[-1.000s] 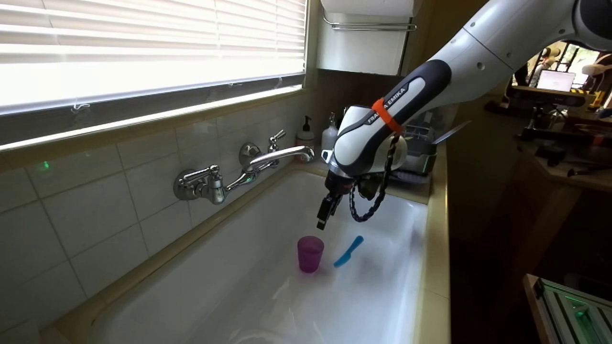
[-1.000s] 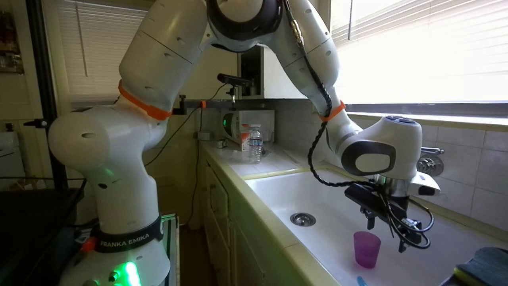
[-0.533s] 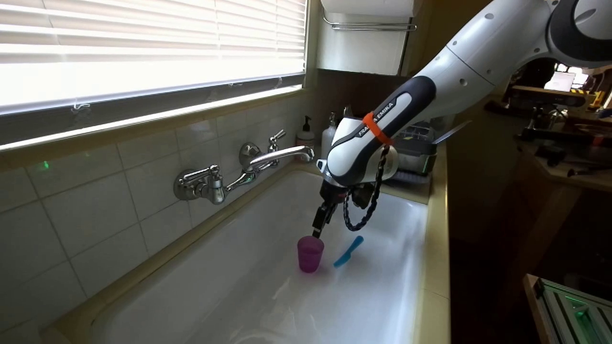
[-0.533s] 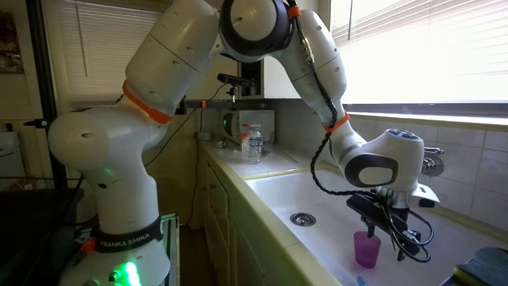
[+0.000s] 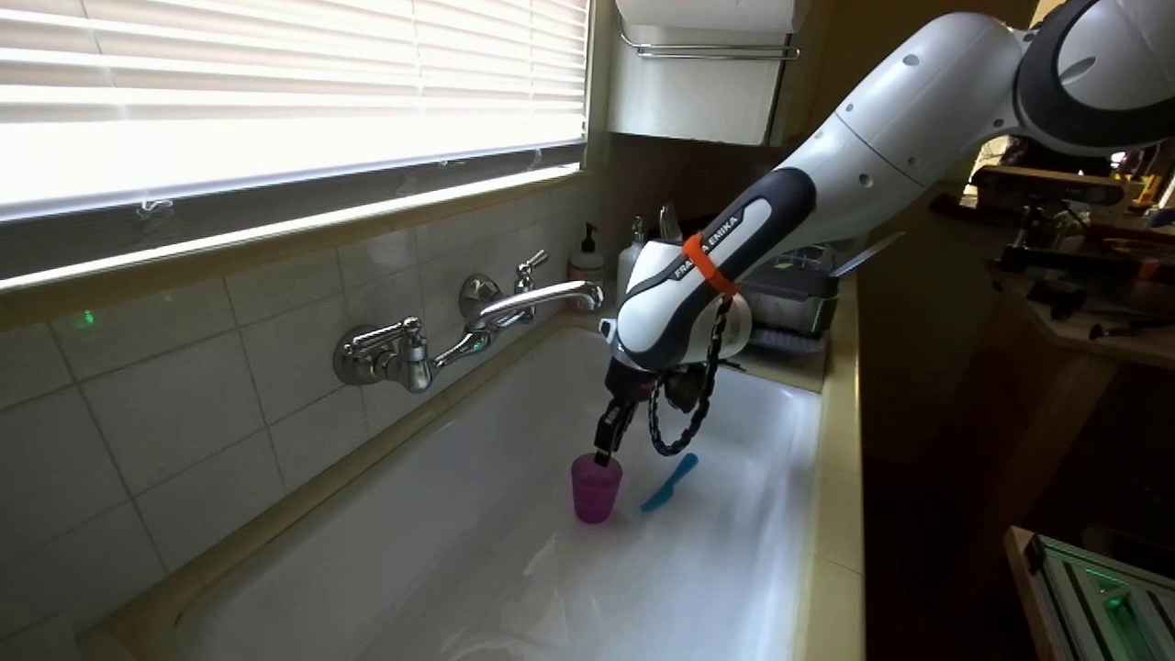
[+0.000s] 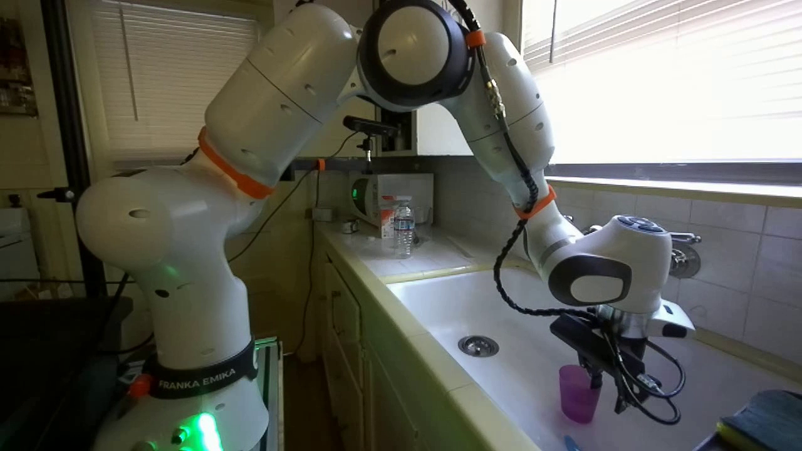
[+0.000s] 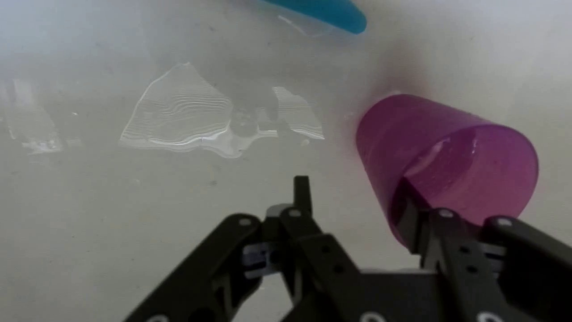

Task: Open the tap using the faucet handle on the left, let water drop into the purple cup, close the tap and pour the contents of the paper cup into the sink

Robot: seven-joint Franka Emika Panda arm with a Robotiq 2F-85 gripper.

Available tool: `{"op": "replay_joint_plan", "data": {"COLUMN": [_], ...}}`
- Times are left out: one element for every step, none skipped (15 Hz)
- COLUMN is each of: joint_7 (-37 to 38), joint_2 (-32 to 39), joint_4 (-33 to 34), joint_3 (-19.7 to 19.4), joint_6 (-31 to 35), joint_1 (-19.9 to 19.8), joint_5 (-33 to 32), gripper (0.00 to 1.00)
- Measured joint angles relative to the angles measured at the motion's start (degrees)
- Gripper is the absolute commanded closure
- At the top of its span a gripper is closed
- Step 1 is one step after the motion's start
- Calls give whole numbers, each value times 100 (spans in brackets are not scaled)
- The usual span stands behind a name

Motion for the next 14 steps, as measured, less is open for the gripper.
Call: {"op": "replay_joint_plan", "data": {"joint_7": [2,3,3,4,4,4,4,4,4,4,4,4,4,4], "joint_2": [33,60,82,104,125,143,159,171,179,183,185,187,188,189], "joint_4": [31,56,79,106,133,158,179,192,201,210,216,221,227,231], "joint_3": [0,1,1,1,1,1,1,2,2,2,2,2,2,1], "joint_6": [0,0,0,0,0,0,0,0,0,0,0,0,0,0], "joint_1": [4,7,10,12,13,13,13,13,13,13,13,13,13,12], "joint_5": [-4,-7,-11,-20,-27,-32,-35,-37,-38,-41,-43,-45,-48,-52], "gripper": [19,11,54,50,50,56,66,73,82,89,96,100,100,100]}}
